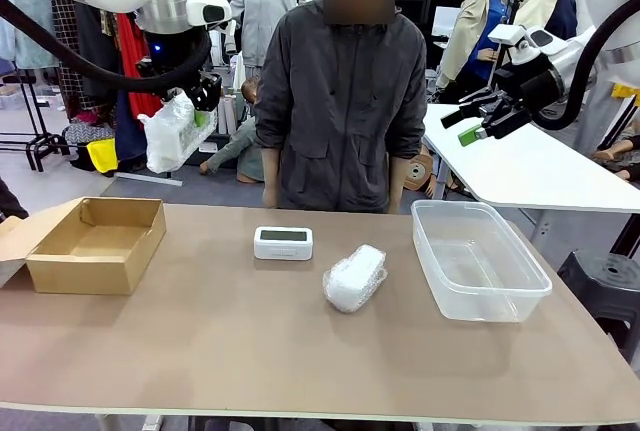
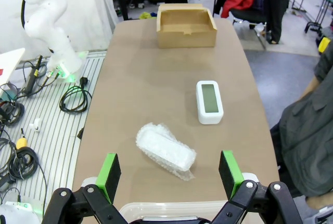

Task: Separate and place wrapped and unwrapped clocks.
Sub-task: If the picked Digital clock is wrapped, place it in the Package Box ; if not, place it in the Organizing box.

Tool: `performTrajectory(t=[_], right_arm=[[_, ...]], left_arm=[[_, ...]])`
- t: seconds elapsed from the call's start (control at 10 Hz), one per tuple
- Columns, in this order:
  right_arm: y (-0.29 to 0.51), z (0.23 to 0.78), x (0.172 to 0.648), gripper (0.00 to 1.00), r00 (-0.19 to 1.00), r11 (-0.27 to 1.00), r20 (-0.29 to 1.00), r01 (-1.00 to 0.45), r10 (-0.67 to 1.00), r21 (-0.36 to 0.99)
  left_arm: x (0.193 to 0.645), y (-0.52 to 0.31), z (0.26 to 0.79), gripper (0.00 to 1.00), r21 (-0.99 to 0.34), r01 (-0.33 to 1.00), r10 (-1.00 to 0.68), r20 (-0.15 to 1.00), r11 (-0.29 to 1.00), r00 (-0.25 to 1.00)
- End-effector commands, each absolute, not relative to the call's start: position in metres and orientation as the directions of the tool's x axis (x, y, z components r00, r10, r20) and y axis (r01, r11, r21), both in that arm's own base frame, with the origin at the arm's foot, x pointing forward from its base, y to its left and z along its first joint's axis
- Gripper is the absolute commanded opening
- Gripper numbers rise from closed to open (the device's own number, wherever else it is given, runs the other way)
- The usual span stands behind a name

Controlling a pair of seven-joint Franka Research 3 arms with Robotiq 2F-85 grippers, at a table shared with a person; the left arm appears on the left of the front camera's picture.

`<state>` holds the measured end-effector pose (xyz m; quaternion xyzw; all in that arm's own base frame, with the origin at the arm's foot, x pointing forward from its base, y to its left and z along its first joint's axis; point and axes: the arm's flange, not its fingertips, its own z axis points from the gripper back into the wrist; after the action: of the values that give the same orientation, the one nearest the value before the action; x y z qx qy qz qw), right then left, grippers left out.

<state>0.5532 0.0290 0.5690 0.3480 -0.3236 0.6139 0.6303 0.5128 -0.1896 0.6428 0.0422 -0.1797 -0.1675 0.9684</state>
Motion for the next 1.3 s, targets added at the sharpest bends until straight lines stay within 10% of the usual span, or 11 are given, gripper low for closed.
performTrajectory(t=[0.0, 1.2], right_arm=[[0.0294, 0.5705, 0.5528, 1.00, 0.033, 0.003, 0.834, -0.999, 0.551, 0.038], [0.0294, 0.5705, 0.5528, 1.00, 0.033, 0.003, 0.834, -0.999, 0.551, 0.038]], left_arm=[[0.5109, -0.1875, 0.6468, 0.00, 0.143, 0.305, -0.337, 0.339, 0.941, 0.879], [0.5109, -0.1875, 0.6468, 0.00, 0.143, 0.305, -0.337, 0.339, 0.941, 0.879]])
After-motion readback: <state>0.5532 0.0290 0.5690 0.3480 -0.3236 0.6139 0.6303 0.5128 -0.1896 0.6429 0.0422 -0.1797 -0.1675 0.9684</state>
